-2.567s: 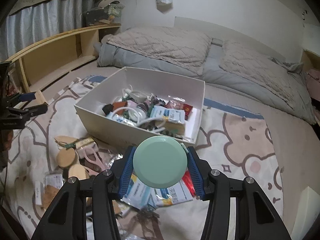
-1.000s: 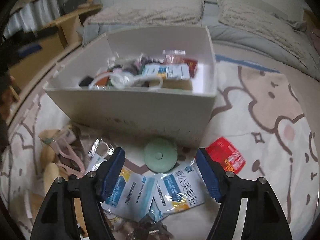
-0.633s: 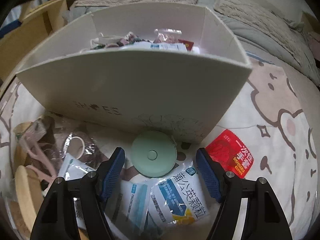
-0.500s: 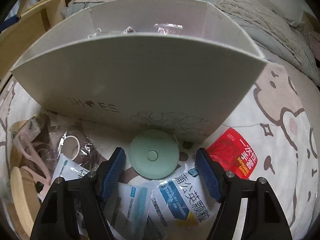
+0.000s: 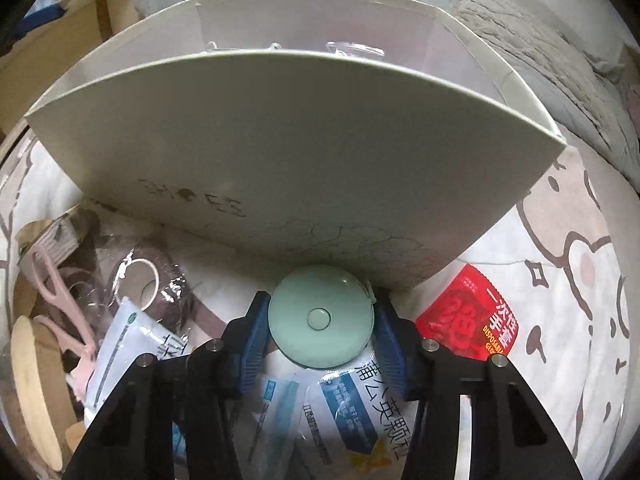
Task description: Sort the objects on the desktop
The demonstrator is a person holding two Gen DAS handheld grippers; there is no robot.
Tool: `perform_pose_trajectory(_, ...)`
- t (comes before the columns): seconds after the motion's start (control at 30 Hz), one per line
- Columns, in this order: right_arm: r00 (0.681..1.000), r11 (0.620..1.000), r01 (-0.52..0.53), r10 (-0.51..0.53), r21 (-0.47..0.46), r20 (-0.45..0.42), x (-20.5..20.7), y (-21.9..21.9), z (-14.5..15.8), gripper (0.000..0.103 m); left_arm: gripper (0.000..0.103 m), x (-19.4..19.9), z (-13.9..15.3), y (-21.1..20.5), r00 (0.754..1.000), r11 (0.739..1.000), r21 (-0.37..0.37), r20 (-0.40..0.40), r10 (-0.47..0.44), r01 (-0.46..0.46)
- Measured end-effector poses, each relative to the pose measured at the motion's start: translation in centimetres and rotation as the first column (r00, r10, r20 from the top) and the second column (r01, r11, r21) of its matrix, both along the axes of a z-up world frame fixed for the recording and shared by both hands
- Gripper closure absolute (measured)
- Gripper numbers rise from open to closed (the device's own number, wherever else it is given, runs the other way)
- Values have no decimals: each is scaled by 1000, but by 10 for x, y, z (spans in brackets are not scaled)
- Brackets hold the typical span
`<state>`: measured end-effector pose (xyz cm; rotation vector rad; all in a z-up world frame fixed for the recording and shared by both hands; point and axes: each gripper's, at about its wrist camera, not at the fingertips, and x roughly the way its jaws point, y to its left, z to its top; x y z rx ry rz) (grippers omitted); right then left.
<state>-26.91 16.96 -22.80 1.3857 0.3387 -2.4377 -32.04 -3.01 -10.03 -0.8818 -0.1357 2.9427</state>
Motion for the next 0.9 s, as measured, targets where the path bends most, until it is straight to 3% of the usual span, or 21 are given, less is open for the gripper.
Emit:
perform_pose_trajectory(0.53,999,996,-40,39,-76,-7,19,38,31,51,3,-30,-12,17,998,999,-21,54,35,-34)
perform_pose_trajectory(0.9,995,983,-85,75,-161,-67,38,31,93,51,3,-48,-25,17,993,997,-20,97,70,-69)
